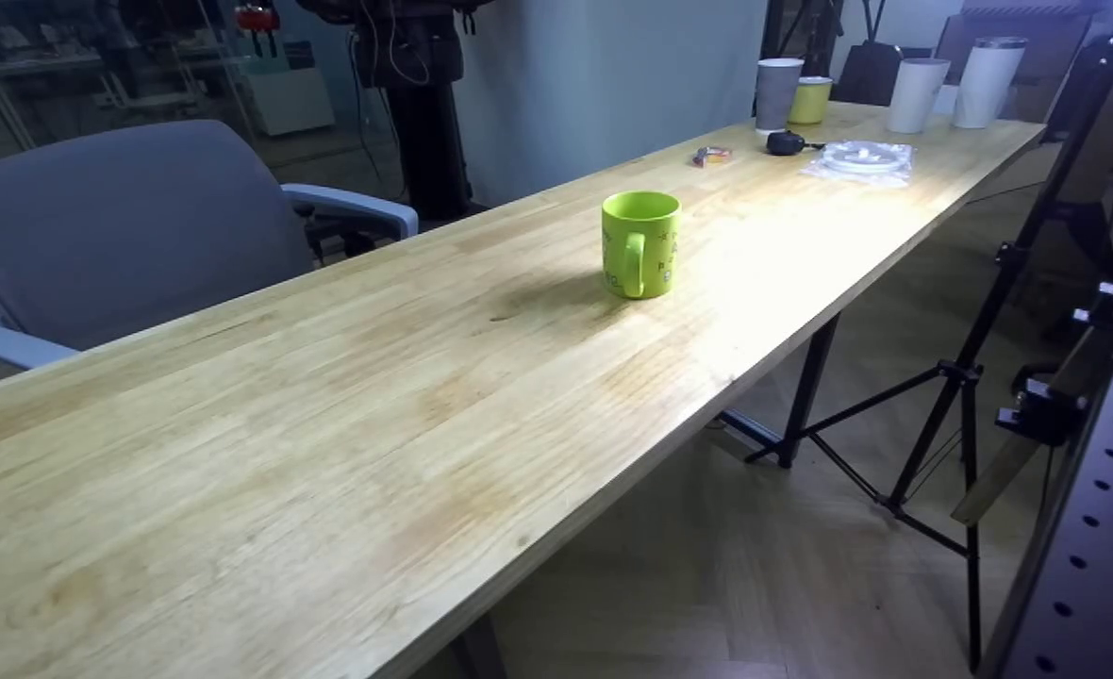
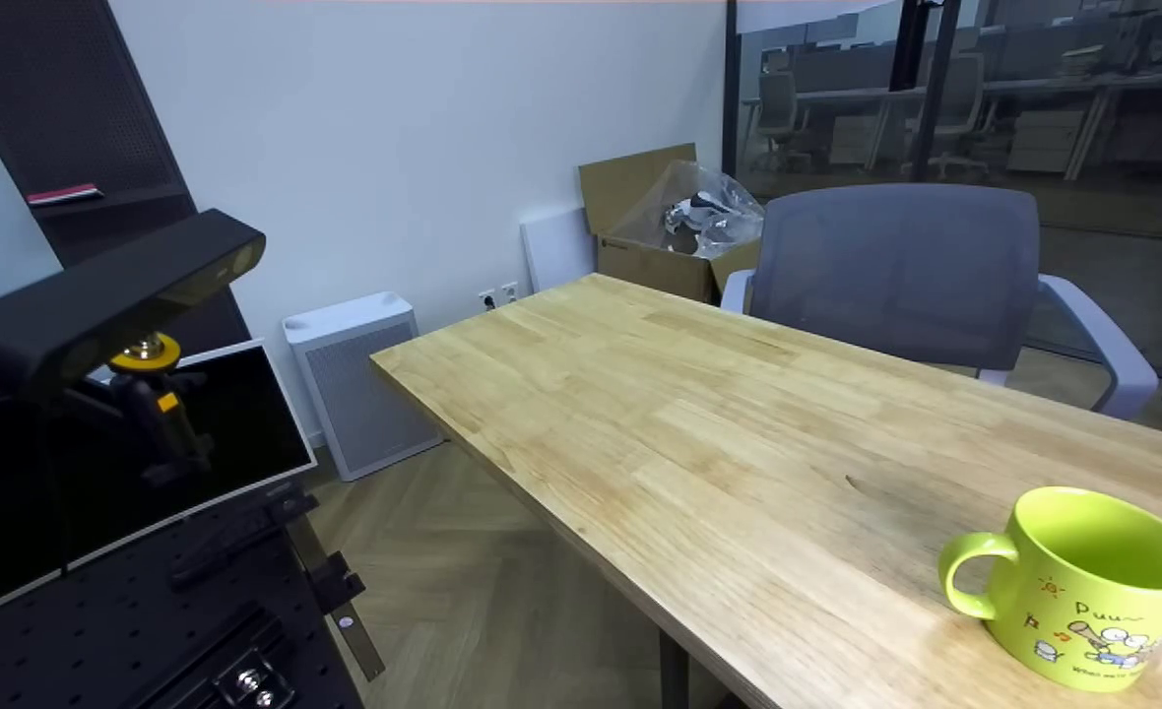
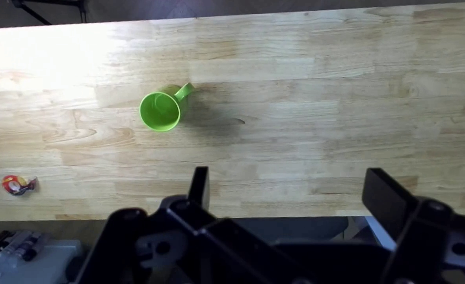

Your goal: Move the cup to the left

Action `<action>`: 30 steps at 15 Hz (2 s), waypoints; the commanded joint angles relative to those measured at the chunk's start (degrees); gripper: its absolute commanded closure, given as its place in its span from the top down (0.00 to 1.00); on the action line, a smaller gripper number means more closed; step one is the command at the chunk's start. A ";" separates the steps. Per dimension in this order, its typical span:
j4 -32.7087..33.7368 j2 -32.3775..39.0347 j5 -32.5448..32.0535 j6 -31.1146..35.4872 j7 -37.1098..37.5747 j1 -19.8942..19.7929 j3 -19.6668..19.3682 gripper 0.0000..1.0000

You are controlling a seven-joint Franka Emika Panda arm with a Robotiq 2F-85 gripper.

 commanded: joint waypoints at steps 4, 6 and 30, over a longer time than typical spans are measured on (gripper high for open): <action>1.40 3.75 6.55 1.36 -8.83 -0.67 -6.23 1.00; 2.03 5.42 7.49 1.14 -10.72 -1.45 -7.90 1.00; 2.31 19.60 2.17 12.75 -10.75 -6.17 -10.95 1.00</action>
